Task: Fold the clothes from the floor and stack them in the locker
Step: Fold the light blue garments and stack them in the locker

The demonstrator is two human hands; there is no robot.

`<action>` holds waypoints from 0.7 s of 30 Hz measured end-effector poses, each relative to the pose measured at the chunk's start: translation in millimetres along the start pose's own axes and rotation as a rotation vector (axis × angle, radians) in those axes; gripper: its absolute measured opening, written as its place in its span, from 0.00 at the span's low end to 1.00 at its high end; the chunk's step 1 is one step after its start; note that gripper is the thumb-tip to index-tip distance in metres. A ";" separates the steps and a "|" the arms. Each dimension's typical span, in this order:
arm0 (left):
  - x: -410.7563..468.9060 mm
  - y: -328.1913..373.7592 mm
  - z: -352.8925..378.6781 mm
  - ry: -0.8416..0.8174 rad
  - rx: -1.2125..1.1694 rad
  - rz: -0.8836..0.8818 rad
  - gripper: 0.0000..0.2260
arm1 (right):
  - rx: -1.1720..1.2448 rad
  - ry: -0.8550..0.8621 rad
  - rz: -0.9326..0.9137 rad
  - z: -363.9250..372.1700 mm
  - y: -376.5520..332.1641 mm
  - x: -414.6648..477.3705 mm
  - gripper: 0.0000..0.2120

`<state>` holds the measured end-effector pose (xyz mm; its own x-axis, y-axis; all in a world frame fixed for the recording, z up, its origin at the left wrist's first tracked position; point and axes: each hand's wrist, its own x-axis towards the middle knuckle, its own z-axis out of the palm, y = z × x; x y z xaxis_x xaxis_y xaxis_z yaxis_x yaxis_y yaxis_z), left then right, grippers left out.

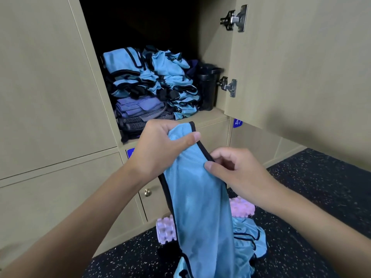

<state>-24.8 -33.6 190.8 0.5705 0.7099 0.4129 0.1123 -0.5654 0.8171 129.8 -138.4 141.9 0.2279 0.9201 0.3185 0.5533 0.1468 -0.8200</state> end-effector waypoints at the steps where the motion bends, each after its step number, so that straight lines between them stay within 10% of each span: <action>1: 2.0 -2.9 -0.9 0.023 -0.012 0.010 0.21 | -0.007 -0.017 0.006 -0.3 2.6 1.0 0.08; 12: 35.9 -25.5 -10.5 0.252 -0.150 -0.100 0.06 | -0.133 -0.117 0.133 -13.0 21.2 20.3 0.10; 21: 10.5 -28.3 0.7 -0.453 0.303 -0.027 0.10 | -0.208 -0.126 0.101 -11.5 6.6 9.4 0.11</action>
<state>-21.4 -10.4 171.7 0.8503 0.5114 0.1242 0.3225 -0.6929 0.6449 144.8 -133.0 145.0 0.1959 0.9661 0.1682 0.6885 -0.0134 -0.7251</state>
